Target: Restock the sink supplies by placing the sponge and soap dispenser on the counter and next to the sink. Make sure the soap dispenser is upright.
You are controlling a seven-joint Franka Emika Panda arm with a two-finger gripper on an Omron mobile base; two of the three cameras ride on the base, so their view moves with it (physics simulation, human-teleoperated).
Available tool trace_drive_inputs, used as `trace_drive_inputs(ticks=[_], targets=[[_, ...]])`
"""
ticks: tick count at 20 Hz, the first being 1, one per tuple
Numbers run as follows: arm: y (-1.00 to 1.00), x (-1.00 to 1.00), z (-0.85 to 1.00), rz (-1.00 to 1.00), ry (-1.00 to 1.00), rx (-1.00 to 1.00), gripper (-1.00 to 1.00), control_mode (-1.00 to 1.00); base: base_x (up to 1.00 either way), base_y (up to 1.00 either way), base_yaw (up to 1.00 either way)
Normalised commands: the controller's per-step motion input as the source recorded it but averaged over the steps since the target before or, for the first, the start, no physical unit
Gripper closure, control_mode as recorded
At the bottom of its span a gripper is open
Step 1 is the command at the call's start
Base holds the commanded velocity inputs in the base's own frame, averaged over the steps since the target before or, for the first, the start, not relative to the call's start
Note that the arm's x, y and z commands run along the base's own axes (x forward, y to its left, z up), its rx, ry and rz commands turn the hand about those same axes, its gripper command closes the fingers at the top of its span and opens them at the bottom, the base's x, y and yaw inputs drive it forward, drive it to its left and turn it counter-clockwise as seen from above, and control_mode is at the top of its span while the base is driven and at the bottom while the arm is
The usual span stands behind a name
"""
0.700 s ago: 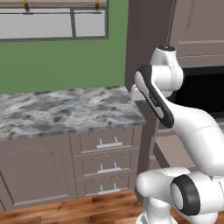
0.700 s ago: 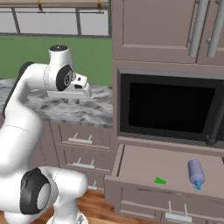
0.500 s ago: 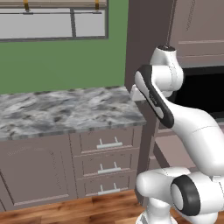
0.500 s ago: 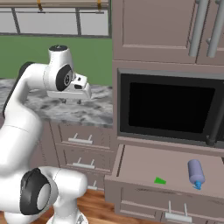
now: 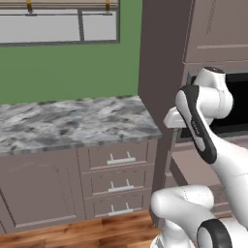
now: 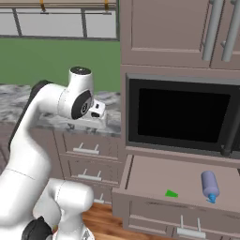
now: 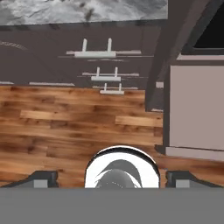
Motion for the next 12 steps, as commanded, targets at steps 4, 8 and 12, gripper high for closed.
trace_drive_inputs(ticks=[4,8,12], targets=[[-1.0,-0.63,-0.6,0.0,0.0,0.28,-1.0,-1.0,0.0,0.0,0.0],[-1.0,0.25,-0.69,-0.05,0.15,0.25,-1.0,-1.0,0.0,0.0,0.0],[-0.97,0.94,-0.91,-0.06,0.37,0.03,-1.0,-1.0,0.0,0.0,0.0]])
